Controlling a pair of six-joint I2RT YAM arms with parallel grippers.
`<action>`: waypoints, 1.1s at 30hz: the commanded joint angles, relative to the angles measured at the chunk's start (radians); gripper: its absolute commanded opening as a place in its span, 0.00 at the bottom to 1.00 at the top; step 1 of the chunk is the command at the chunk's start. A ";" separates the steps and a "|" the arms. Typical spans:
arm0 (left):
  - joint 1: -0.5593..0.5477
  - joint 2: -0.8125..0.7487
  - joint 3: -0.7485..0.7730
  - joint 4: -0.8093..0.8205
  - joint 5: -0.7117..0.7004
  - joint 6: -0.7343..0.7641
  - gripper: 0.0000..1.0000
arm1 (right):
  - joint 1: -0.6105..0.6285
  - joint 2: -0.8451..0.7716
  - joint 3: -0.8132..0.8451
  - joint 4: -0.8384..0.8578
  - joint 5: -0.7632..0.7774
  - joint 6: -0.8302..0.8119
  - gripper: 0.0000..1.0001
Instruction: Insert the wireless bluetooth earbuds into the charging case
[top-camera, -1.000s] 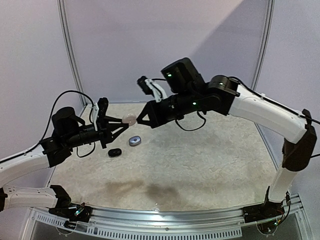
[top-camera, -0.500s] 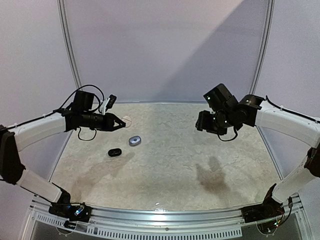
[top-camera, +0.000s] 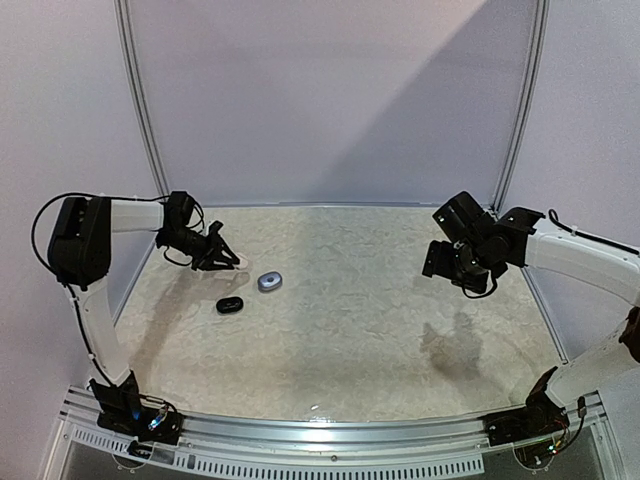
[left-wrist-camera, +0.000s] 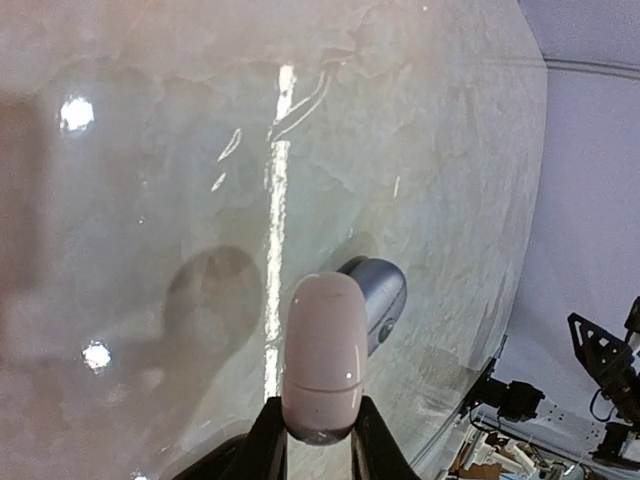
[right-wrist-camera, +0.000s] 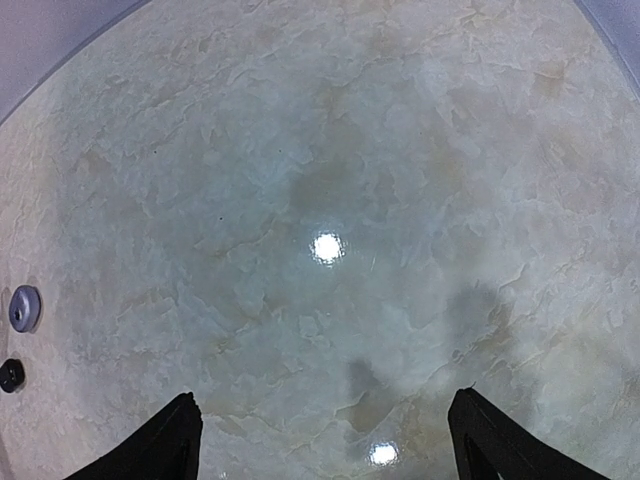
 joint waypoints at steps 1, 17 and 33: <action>-0.002 0.044 -0.062 0.094 -0.003 -0.137 0.00 | -0.003 -0.006 0.003 -0.031 0.006 0.026 0.87; -0.012 -0.081 -0.208 -0.034 -0.266 -0.174 0.80 | -0.008 0.037 0.055 -0.032 0.020 -0.022 0.94; -0.002 -0.745 -0.277 -0.160 -0.589 0.279 0.85 | -0.371 -0.323 -0.391 0.412 0.127 -0.215 0.99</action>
